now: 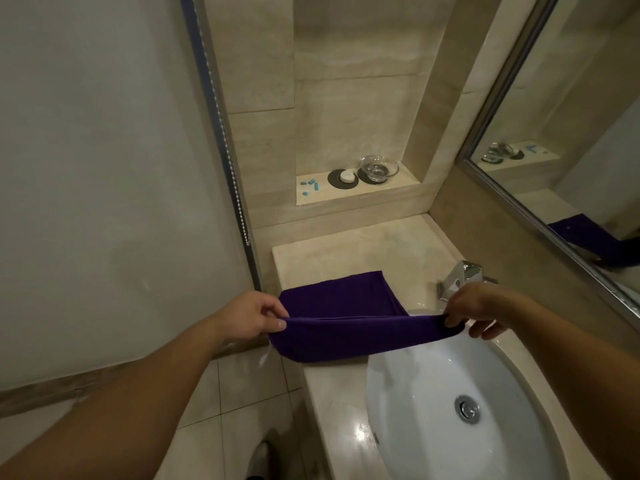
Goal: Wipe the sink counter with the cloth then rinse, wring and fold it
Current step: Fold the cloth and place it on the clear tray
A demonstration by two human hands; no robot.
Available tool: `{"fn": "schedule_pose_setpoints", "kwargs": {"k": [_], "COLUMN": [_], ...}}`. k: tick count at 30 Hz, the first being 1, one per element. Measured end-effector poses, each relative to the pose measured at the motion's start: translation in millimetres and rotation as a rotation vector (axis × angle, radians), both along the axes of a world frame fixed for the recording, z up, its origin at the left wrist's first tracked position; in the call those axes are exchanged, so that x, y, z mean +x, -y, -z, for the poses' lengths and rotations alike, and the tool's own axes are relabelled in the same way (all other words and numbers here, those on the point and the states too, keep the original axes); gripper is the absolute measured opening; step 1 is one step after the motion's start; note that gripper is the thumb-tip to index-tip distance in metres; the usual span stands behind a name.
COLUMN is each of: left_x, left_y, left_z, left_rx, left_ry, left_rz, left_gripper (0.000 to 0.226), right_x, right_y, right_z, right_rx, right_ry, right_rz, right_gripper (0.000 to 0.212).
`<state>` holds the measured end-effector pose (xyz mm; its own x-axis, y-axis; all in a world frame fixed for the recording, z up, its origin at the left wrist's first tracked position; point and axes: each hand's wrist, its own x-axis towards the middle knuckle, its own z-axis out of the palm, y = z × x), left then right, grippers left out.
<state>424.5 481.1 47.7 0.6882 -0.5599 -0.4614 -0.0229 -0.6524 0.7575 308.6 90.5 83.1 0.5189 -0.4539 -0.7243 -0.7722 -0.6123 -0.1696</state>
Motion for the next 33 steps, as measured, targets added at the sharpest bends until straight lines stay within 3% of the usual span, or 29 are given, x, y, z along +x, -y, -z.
{"fn": "schedule_pose_setpoints", "kwargs": {"k": [10,20,33], "left_x": [14.1,49.3,91.6], "left_y": [-11.0,-8.8,14.1], "left_z": [36.4,81.3,151.7], "left_rx": [0.019,0.129,0.165], "left_ry": [-0.063,0.032,0.026], "left_rz": [-0.119,-0.264,-0.34], "left_gripper": [0.009,0.01,0.017], "right_x": [31.5,88.6,152.3], "right_y": [-4.8,-14.5,2.0], "right_z": [20.3,57.0,126.3], "right_rx": [0.065,0.004,-0.055], "right_ry": [0.199,0.355,0.298], "right_rz": [-0.071,-0.112,-0.027], "right_gripper": [0.003,0.005,0.005]}}
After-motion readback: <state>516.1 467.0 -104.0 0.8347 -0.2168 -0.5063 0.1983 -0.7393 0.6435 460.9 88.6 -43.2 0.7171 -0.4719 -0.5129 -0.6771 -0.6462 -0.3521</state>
